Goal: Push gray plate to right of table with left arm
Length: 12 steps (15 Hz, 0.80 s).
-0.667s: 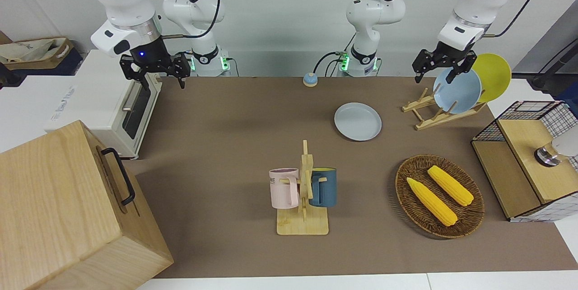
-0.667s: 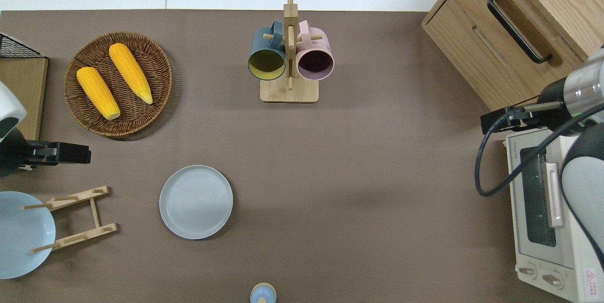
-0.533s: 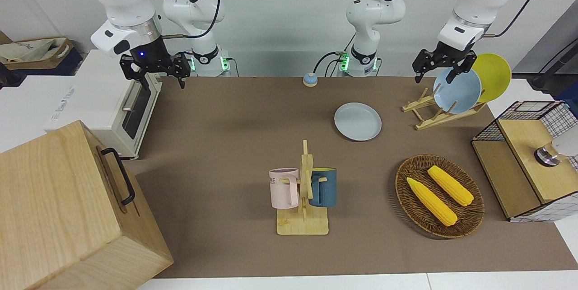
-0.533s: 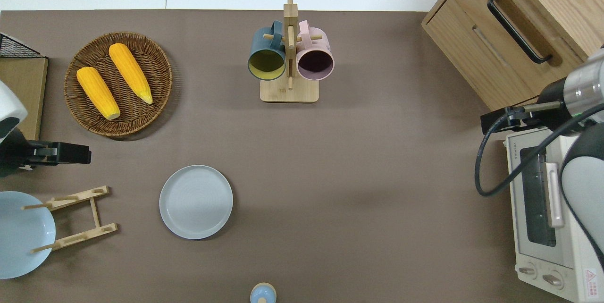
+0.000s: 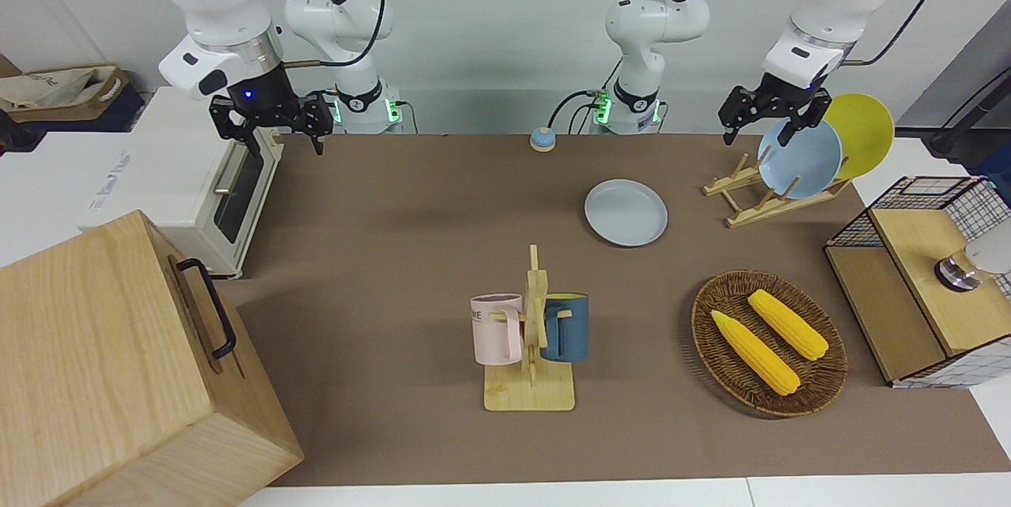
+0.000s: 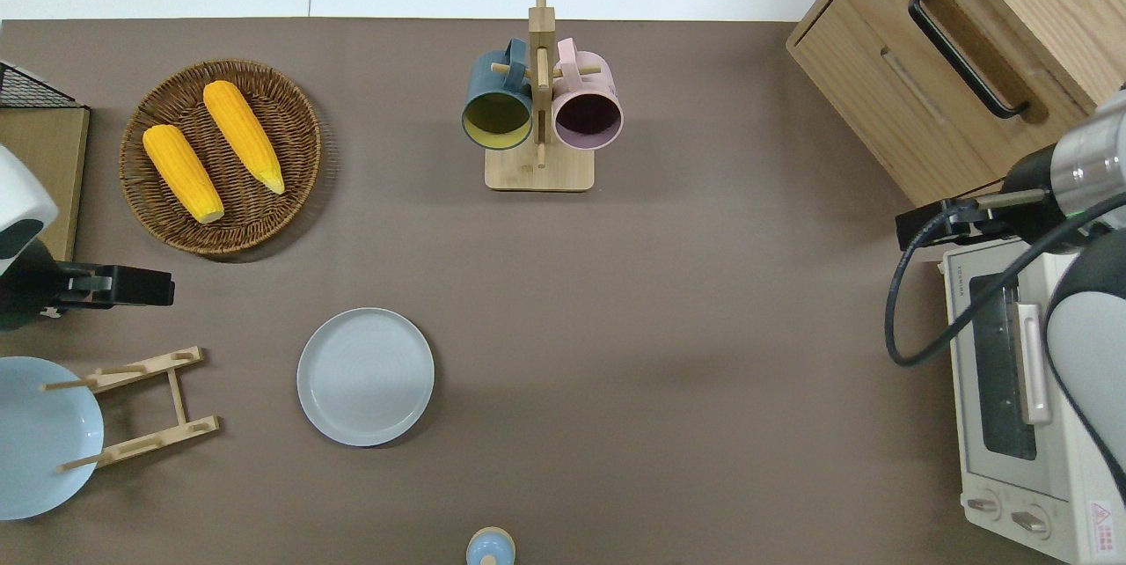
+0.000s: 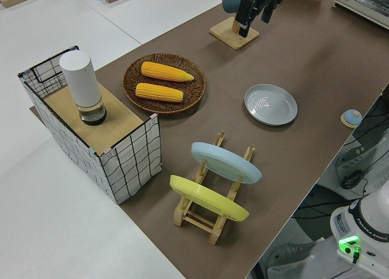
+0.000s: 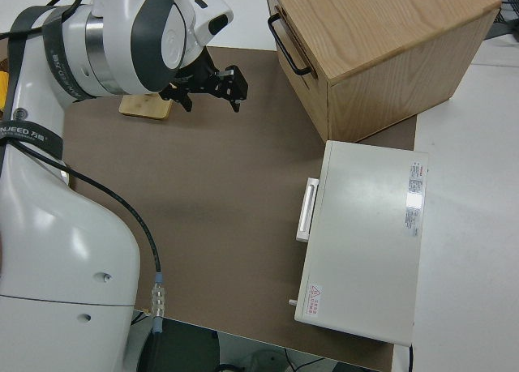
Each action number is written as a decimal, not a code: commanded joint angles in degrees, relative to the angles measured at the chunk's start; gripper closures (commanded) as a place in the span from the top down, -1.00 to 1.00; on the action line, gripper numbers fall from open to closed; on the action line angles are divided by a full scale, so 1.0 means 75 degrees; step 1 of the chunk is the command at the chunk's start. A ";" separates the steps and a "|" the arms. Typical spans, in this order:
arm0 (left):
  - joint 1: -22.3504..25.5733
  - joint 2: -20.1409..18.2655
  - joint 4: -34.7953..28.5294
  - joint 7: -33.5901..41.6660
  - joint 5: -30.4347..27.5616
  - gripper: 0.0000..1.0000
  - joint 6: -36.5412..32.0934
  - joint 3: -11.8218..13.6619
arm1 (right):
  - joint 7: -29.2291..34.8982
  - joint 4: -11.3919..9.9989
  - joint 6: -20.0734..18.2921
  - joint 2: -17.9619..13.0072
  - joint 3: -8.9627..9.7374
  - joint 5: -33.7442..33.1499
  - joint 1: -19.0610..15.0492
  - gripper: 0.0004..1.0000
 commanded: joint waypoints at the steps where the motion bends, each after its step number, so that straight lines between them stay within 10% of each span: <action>1: -0.0084 -0.0079 -0.0050 -0.0081 0.0078 0.99 -0.0302 -0.0056 | 0.0024 0.0010 -0.0080 -0.0045 -0.0002 0.0053 -0.0006 0.97; 12: -0.0143 -0.0617 -0.1501 -0.0421 -0.0169 0.99 0.0375 -0.0243 | 0.0024 0.0010 -0.0080 -0.0045 -0.0002 0.0053 -0.0006 0.97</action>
